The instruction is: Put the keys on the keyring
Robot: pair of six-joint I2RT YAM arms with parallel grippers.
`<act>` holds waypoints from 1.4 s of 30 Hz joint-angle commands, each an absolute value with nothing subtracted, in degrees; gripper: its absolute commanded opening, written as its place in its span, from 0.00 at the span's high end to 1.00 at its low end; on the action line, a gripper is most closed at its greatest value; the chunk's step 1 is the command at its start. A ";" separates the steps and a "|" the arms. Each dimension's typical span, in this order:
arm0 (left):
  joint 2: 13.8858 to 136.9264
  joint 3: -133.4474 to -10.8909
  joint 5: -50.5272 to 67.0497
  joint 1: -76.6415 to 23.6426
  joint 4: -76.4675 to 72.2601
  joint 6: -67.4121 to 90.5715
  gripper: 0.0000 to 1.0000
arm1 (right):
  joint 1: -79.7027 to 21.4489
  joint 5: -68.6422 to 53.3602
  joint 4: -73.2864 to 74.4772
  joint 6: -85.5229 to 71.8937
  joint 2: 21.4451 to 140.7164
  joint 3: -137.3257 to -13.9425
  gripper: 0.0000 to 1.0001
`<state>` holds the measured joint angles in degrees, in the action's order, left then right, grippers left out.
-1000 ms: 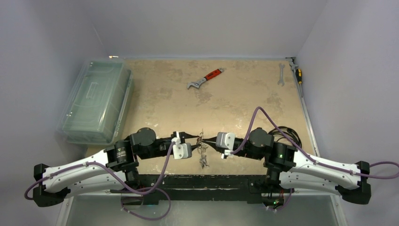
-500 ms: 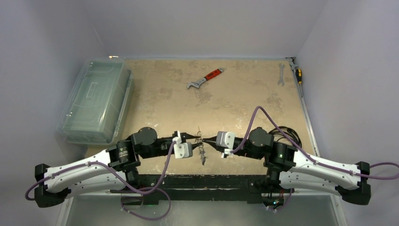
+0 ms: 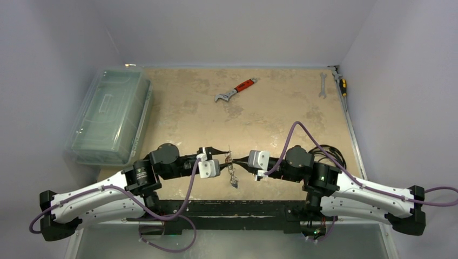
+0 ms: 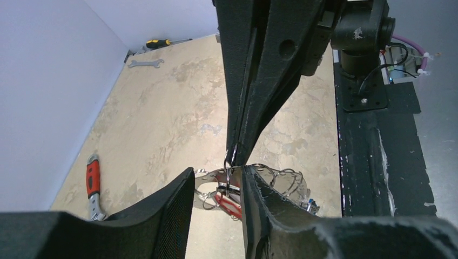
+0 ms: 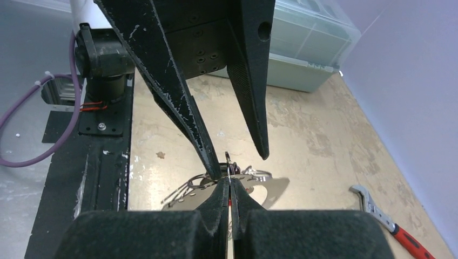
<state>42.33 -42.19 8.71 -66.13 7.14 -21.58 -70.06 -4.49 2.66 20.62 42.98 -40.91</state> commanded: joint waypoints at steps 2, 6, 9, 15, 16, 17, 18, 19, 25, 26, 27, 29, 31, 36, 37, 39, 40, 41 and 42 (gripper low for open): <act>41.15 -41.19 5.05 -64.34 5.35 -21.28 0.71 | -70.49 -8.76 -2.79 19.35 41.10 -42.45 1.00; 40.78 -41.22 4.95 -63.68 6.81 -22.54 0.79 | -70.49 -9.14 -3.01 19.10 40.73 -42.45 1.00; 40.72 -41.39 5.86 -63.63 7.78 -22.88 0.78 | -70.49 -8.78 -3.14 19.07 40.63 -42.45 1.00; 39.41 -41.55 10.26 -63.63 7.57 -22.51 0.72 | -70.49 -7.39 -3.47 19.32 41.04 -42.07 1.00; 39.15 -41.61 11.24 -63.63 7.52 -22.55 0.71 | -70.50 -6.98 -3.65 19.33 41.15 -41.95 1.00; 38.86 -41.65 12.04 -63.63 7.63 -22.55 0.70 | -70.49 -6.62 -3.70 19.35 41.25 -41.87 1.00; 38.59 -41.74 12.90 -63.59 7.64 -22.52 0.70 | -70.53 -6.18 -3.86 19.39 41.22 -41.80 1.00; 38.32 -41.85 13.60 -63.62 7.77 -22.43 0.70 | -70.50 -5.87 -3.93 19.49 41.29 -41.73 1.00; 37.66 -44.21 15.34 -63.54 10.43 -22.14 0.61 | -70.49 -3.93 -4.26 19.63 41.57 -41.52 1.00; 37.66 -44.55 15.22 -63.54 11.19 -22.15 0.59 | -70.49 -3.83 -4.28 19.67 41.62 -41.51 1.00; 37.62 -44.59 15.09 -63.57 11.33 -22.07 0.58 | -70.49 -3.86 -4.28 19.67 41.70 -41.56 1.00; 37.74 -44.21 15.11 -63.59 10.64 -21.70 0.58 | -70.49 -4.07 -4.33 19.68 41.75 -41.59 1.00; 38.12 -43.67 15.05 -63.55 9.23 -20.98 0.60 | -70.49 -4.41 -4.30 19.63 42.05 -41.74 1.00; 39.98 -43.27 15.13 -63.39 6.52 -19.98 0.69 | -70.49 -5.88 -4.30 19.60 42.70 -41.93 1.00; 40.21 -43.25 15.12 -63.25 6.31 -19.89 0.69 | -70.52 -6.11 -4.28 19.52 42.83 -41.94 1.00; 40.34 -43.17 15.52 -63.03 5.77 -19.87 0.70 | -70.50 -6.57 -4.29 19.43 43.10 -41.93 1.00; 40.34 -42.96 15.74 -62.94 5.46 -19.80 0.70 | -70.49 -6.79 -4.22 19.43 43.09 -41.94 1.00; 40.34 -42.86 16.06 -62.83 5.19 -19.78 0.70 | -70.49 -6.99 -4.11 19.42 43.16 -41.89 1.00; 40.41 -42.73 16.35 -62.72 5.04 -19.81 0.70 | -70.49 -7.21 -4.07 19.40 43.18 -41.86 1.00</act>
<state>40.38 -41.89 14.50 -63.37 9.06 -21.17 -70.17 -5.52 0.45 19.97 43.55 -40.88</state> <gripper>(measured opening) 0.301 0.005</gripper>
